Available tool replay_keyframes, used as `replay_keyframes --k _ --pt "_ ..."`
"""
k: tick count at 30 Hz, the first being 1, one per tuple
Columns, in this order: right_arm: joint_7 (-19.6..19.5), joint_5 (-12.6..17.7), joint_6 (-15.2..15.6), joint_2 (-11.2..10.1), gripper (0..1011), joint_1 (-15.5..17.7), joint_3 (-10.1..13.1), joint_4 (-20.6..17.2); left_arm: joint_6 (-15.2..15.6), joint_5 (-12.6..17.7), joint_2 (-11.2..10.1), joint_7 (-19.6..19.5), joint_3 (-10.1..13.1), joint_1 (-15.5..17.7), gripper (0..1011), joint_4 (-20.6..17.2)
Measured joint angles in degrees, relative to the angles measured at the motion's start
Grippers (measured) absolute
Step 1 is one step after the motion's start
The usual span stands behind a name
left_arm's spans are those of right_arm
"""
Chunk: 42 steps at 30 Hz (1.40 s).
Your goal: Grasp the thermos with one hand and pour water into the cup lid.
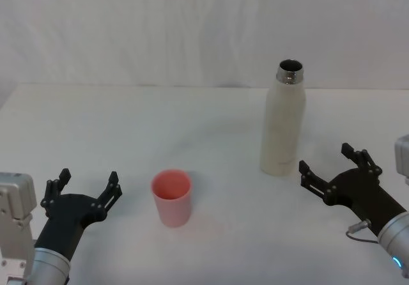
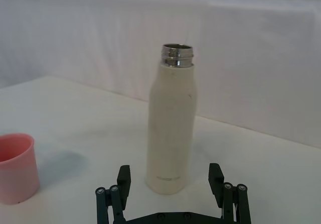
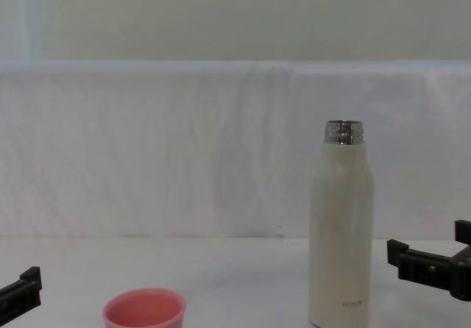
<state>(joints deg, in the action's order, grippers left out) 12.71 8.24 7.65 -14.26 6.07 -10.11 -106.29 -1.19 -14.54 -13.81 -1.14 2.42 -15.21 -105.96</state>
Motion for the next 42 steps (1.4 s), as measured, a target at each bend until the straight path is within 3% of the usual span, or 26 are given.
replay_keyframes --k 9,24,42 --pt "1.16 0.3 0.02 -0.62 1000 -3.6 -1.5 3.47 0.0 0.0 0.0 0.0 0.0 0.0 1001 0.0" --pt "1.4 2.05 -0.39 0.97 1000 -8.66 -3.0 9.57 0.0 0.0 0.0 0.0 0.0 0.0 1001 0.0" --pt "2.52 3.78 -0.48 1.38 1000 -14.13 -4.55 15.3 0.0 0.0 0.0 0.0 0.0 0.0 1001 0.0"
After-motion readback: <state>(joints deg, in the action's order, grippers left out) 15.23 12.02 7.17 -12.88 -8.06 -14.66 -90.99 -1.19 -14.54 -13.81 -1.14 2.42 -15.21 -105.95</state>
